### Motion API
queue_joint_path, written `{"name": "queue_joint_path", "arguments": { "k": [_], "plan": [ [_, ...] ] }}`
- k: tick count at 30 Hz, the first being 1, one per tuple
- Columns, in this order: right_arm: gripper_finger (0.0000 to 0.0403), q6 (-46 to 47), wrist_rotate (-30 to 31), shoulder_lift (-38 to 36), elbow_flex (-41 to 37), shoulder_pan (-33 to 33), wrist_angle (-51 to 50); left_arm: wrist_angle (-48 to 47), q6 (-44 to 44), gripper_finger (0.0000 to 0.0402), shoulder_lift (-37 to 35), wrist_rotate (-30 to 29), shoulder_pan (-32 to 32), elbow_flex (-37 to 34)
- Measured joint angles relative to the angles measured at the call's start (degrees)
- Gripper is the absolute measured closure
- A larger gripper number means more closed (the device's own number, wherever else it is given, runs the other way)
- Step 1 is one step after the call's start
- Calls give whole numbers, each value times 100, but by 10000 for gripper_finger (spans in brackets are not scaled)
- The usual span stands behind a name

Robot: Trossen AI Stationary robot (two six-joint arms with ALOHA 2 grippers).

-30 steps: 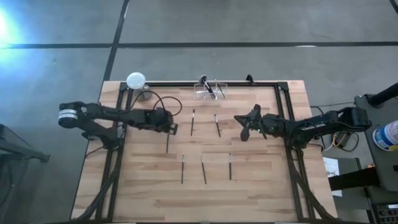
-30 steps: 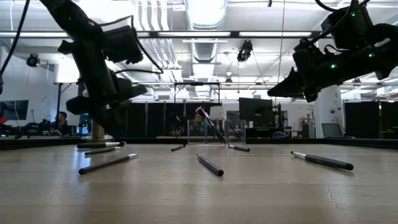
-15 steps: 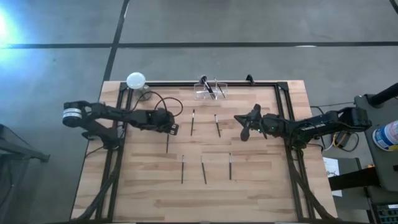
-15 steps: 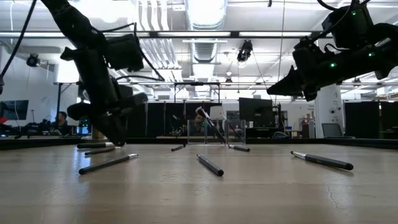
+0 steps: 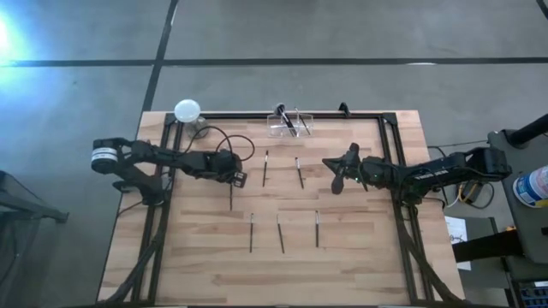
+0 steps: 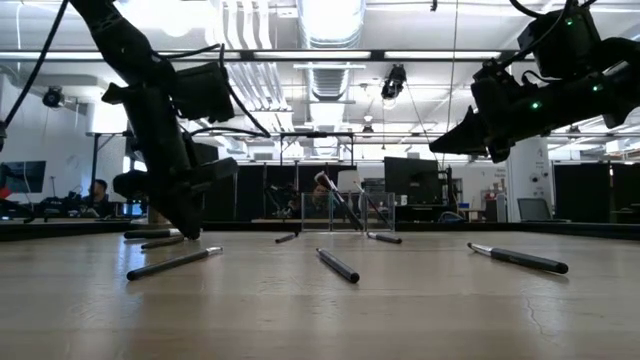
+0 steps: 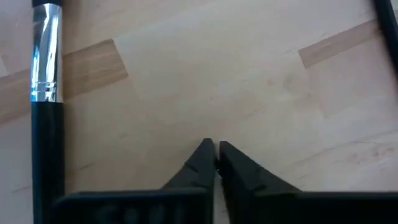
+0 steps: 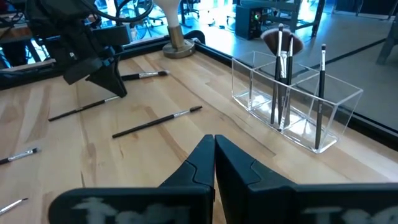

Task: Pick & Place Makeup Brushes
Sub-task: Put the black eyeshadow brush into the transparent organizer

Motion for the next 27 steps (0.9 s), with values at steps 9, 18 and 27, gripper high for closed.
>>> {"name": "queue_joint_path", "arguments": {
  "k": [9,18,27],
  "plan": [
    [394,0,133,0,-2,0,7,112,285,401,-536,98,-28,-13],
    [394,79,135,4,-2,-2,1,2059,965,401,-1140,-936,-150,-94],
    [394,690,-379,15,0,-4,85,6746,1916,401,-124,-221,-175,-826]
  ]
}}
